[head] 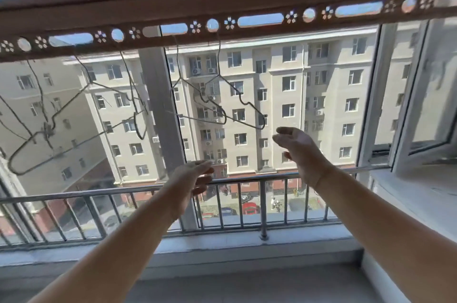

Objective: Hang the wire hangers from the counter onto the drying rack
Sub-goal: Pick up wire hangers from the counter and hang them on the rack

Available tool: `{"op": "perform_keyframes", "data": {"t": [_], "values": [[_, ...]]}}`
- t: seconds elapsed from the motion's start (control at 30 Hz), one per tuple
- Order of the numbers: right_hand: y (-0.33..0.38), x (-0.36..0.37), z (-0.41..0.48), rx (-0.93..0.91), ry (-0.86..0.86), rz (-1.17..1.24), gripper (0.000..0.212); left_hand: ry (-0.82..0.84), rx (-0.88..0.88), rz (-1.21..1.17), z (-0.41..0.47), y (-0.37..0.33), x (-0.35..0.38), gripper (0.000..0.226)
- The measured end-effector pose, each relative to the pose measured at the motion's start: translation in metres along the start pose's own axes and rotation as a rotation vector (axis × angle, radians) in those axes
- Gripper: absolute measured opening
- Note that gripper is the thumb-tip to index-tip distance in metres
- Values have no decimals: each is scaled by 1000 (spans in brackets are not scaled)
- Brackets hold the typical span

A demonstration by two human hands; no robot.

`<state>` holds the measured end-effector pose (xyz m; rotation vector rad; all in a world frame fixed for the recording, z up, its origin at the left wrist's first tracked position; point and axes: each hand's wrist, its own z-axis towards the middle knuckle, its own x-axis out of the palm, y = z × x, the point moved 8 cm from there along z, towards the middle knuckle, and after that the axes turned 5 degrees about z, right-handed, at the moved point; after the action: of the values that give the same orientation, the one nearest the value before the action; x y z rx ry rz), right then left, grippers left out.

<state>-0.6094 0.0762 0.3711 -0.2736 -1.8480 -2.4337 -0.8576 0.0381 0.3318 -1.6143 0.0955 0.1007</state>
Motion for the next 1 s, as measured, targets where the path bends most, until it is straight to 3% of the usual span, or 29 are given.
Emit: {"op": "perform_keyframes", "data": {"t": [0.17, 0.27, 0.43, 1.0], "values": [[-12, -55, -42, -103, -11, -270, 45, 200, 43, 148, -20, 30, 72, 16], [-14, -91, -67, -143, -31, -426, 57, 309, 84, 198, -32, 41, 117, 31], [-21, -165, -106, -101, -104, -518, 64, 436, 114, 219, -56, 52, 195, 37], [-49, -535, -292, 254, -663, -529, 49, 847, 50, 319, -141, 109, 545, 39]]}}
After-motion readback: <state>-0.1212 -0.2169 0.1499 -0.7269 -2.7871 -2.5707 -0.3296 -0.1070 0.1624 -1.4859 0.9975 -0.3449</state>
